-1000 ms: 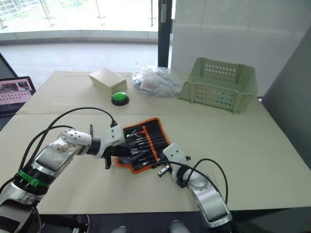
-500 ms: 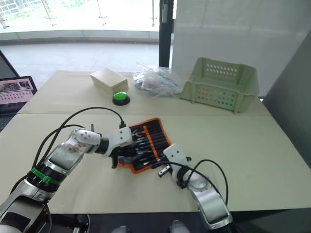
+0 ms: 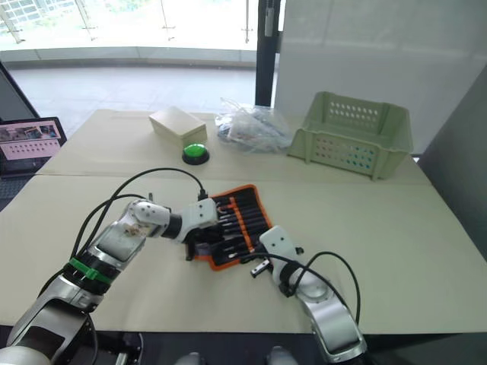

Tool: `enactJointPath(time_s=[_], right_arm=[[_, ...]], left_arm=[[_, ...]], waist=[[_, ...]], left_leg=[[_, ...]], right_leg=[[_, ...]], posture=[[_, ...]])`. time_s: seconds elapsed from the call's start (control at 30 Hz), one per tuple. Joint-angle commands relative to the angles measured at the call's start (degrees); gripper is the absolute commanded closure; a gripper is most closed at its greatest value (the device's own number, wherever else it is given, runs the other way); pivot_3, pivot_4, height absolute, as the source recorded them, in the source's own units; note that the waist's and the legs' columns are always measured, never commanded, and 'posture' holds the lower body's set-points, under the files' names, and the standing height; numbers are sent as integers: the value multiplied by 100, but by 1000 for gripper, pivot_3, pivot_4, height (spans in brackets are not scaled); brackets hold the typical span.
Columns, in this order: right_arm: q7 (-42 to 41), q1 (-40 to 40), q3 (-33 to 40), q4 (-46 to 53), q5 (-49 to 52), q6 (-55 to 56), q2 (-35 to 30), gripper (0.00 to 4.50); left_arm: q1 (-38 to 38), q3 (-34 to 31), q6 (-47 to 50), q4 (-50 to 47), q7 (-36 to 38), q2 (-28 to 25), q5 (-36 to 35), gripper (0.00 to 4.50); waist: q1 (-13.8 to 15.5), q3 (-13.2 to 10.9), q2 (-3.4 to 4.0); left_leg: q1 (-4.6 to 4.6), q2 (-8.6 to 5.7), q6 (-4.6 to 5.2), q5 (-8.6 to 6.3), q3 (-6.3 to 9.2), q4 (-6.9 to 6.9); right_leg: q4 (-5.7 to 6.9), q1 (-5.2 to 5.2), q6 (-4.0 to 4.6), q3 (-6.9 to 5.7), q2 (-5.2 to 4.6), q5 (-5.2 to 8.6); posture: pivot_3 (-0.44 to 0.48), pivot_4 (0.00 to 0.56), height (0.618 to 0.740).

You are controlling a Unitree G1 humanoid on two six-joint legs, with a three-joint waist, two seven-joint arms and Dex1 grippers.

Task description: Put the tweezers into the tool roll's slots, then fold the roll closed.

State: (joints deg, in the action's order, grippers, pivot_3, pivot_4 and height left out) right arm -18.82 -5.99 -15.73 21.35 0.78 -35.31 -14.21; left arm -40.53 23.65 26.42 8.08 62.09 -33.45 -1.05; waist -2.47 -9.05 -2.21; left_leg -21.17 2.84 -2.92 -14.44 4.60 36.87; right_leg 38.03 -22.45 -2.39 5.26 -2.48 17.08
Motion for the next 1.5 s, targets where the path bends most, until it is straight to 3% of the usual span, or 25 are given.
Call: enactJointPath(time_s=[0.03, 0.23, 0.67, 0.9, 1.23, 1.33, 1.5], right_arm=[[-50, 155, -88, -192, -8, -306, -55, 4500], [-32, 200, -107, -163, -8, -315, -53, 4500], [-94, 190, -132, -65, 12, -402, -103, 4500], [-79, 185, -139, -49, 23, -434, -107, 4500], [-63, 200, -154, -57, 34, -413, -121, 4500], [-74, 153, -175, -120, 37, -392, -116, 4500], [-145, 73, -174, -213, 48, -345, -159, 4500]], left_arm=[[-102, -93, -61, -25, -26, -43, 113, 4441], [-162, -36, -151, 78, -62, 81, 185, 4441], [-528, -16, -1150, 1763, -562, 1329, 468, 4441], [-549, -98, -1393, 1962, -504, 1334, 530, 4441], [-221, -668, -582, 316, -83, 460, 76, 1185], [118, -1310, 237, -573, 22, 0, -446, 189], [1242, -2494, 957, -1679, -293, -630, -1044, 35]], waist=[[-6, 0, 1], [-3, 0, 2], [45, 5, 9], [102, 8, 11], [-34, 4, 16], [-56, 3, 18], [-91, -2, 25]], left_leg=[[0, 0, 0, 0, 1, 0], [0, 0, 0, 0, 2, -1], [3, -6, 0, 0, 5, 6], [5, -14, 1, 1, 7, 24], [-1, -10, 1, 0, 8, 6], [-1, -10, 1, 0, 9, 4], [1, -5, 1, 0, 9, 2]], right_leg=[[0, 0, 0, -1, 0, 0], [1, 0, 7, 0, 0, -4], [-2, 15, 12, 0, -1, -8], [-3, 27, -14, 8, -5, 0], [1, 9, 0, 12, 0, -9], [-1, 10, 0, 13, -1, -8], [0, 9, -2, 13, 0, -6]], posture=[[0, 150, 713], [0, 150, 713], [0, 150, 713], [0, 150, 713], [0, 150, 713], [0, 150, 713], [0, 150, 713]])
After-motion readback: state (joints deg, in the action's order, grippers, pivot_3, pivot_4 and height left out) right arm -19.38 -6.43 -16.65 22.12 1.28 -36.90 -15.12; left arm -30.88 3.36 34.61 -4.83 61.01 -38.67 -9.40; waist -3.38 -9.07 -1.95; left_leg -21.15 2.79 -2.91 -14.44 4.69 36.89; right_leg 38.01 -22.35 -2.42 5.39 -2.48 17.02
